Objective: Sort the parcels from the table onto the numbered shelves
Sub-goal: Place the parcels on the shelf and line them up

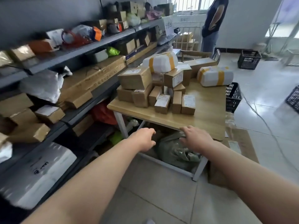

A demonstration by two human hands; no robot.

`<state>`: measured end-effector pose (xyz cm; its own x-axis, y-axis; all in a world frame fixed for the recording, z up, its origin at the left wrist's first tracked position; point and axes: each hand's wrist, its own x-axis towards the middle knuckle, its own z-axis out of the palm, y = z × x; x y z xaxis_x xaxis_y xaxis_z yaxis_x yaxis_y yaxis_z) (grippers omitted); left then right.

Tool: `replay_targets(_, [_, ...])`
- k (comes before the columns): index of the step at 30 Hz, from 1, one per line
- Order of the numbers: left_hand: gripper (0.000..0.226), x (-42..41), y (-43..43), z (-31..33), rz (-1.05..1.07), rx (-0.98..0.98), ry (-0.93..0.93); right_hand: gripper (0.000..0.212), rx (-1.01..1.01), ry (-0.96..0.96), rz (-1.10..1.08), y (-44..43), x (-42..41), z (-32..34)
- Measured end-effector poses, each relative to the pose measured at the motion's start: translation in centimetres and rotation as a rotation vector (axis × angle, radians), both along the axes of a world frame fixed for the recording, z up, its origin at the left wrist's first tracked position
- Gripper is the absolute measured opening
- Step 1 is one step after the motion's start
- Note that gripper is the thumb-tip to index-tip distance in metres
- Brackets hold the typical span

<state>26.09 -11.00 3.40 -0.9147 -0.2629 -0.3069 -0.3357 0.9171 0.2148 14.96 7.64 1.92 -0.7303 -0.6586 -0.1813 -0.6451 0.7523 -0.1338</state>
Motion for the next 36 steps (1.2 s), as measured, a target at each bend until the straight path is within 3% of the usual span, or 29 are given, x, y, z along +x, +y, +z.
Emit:
replay_targets(8, [0.048, -9.7, -6.8, 0.1, -0.01, 0.014, -0.019, 0.055, -0.014, -0.06, -0.108, -5.8, -7.8, -0.7])
replay_targets(22, [0.051, -22.6, -6.9, -2.8, -0.002, 0.089, -0.078, 0.054, 0.034, -0.166, -0.211, -4.8, -22.0, -5.4])
replay_targets(30, [0.046, -31.0, -5.5, -5.0, 0.17, 0.129, -0.051, 0.049, -0.056, -0.249, -0.21, -5.2, -30.8, -8.6])
replay_targets(36, [0.049, -33.9, -5.1, -6.6, 0.116, 0.124, -0.054, 0.052, -0.174, -0.295, -0.248, -6.9, -33.2, -11.1])
